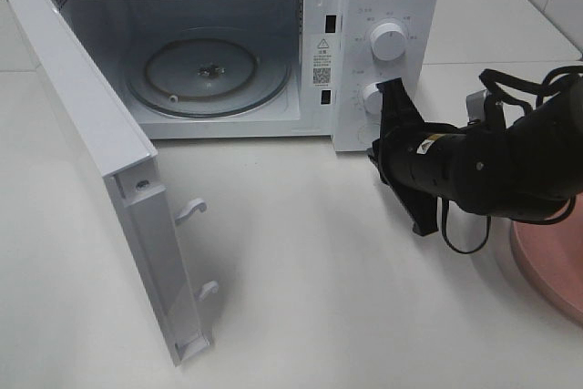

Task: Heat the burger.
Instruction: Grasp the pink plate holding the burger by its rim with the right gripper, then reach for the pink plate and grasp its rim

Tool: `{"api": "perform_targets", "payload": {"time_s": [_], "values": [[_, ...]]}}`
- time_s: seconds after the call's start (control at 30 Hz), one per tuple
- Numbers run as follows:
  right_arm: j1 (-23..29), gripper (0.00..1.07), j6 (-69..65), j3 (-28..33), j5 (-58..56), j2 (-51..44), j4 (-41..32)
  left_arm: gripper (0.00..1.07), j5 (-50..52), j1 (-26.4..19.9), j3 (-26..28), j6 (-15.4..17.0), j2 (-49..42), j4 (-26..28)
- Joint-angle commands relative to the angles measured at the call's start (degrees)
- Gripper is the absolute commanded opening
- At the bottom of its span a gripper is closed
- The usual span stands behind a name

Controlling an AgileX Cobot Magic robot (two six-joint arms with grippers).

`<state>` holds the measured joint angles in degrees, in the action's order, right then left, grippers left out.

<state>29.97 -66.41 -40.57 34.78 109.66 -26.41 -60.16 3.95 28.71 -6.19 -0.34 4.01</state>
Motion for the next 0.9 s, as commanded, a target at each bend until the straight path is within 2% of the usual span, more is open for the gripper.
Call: {"api": "perform_targets", "payload": {"time_s": [0.03,0.27,0.33,0.37,0.4,0.53,0.6,0.8,0.87,0.9], "values": [[-0.3,0.0,6.8,1.9,-6.0,-4.7,1.6,0.98,0.6,0.2,-0.2,0.0,-1.0,0.1],[-0.5,0.0,20.7,2.2,-14.3,-10.7,1.5,0.98,0.6,0.2,-0.2,0.0,-1.0,0.1],[-0.5,0.0,30.0,2.2,-18.2,-13.8,1.5,0.98,0.6,0.2,-0.2,0.0,-1.0,0.1],[-0.5,0.0,30.0,2.2,-18.2,-13.8,1.5,0.98,0.6,0.2,-0.2,0.0,-1.0,0.1],[-0.5,0.0,36.7,2.2,-21.0,-15.5,1.5,0.98,0.6,0.2,-0.2,0.0,-1.0,0.1],[-0.5,0.0,45.8,2.2,-26.5,-17.8,1.6,0.98,0.6,0.2,-0.2,0.0,-1.0,0.1],[-1.5,0.0,53.2,2.2,-32.9,-19.7,1.5,0.98,0.6,0.2,-0.2,0.0,-1.0,0.1],[-5.8,0.02,59.6,2.1,-43.6,-22.1,2.2,0.98,0.6,0.2,-0.2,0.0,-1.0,0.1],[-8.4,0.03,63.0,1.1,-50.9,-24.1,6.1,0.98,0.6,0.2,-0.2,0.0,-1.0,0.1],[-8.4,0.03,63.0,1.1,-50.9,-24.1,6.1,0.98,0.6,0.2,-0.2,0.0,-1.0,0.1]]}}
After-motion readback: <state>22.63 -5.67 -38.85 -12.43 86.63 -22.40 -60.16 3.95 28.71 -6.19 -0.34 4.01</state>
